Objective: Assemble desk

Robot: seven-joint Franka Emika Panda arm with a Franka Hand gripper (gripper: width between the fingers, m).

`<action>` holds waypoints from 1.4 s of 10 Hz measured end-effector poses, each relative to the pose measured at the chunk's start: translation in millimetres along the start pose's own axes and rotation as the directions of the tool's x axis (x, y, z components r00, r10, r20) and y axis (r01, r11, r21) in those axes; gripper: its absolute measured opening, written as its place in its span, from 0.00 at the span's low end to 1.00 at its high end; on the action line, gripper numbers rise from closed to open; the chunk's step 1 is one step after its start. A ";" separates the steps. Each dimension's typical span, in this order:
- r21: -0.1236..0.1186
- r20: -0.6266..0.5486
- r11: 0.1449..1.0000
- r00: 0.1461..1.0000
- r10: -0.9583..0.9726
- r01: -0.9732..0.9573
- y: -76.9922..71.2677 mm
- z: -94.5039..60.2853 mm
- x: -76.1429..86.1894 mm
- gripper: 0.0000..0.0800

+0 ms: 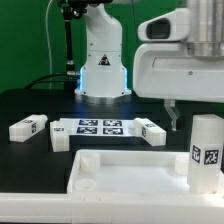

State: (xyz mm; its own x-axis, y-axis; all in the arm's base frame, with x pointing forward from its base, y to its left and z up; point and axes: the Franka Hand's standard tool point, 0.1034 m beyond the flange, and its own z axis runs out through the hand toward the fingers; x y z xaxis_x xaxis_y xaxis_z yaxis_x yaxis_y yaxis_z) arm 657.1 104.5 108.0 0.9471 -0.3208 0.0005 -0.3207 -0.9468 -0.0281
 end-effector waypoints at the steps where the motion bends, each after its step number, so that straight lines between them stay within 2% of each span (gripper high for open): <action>1: -0.002 0.000 0.997 0.997 -0.082 0.082 -2.3 -0.2 -1.1 0.81; 5: -0.002 0.000 0.923 0.923 -0.385 0.385 -2.3 -0.2 -0.9 0.81; 7: -0.006 -0.001 0.847 0.847 -0.532 0.532 -1.6 -0.9 0.1 0.81; 9: -0.006 -0.001 0.820 0.820 -0.572 0.572 0.5 -1.5 1.8 0.81; 11: -0.006 -0.001 0.820 0.820 -0.572 0.572 0.5 -1.5 1.8 0.49; 12: -0.008 -0.002 0.821 0.821 -0.570 0.570 1.9 -1.6 2.7 0.49; 13: -0.008 -0.002 0.821 0.821 -0.570 0.570 1.9 -1.6 2.7 0.36; 14: -0.008 -0.002 0.823 0.823 -0.567 0.567 2.0 -1.6 2.7 0.36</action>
Offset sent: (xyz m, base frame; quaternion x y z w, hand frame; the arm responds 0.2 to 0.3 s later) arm 0.0026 0.0012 0.0032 -0.0100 0.0038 -0.2090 0.9778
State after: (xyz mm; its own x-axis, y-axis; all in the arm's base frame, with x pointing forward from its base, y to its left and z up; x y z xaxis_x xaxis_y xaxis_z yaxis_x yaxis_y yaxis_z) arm 659.0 101.7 109.5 0.9618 0.2730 0.0184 0.2733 -0.9618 -0.0153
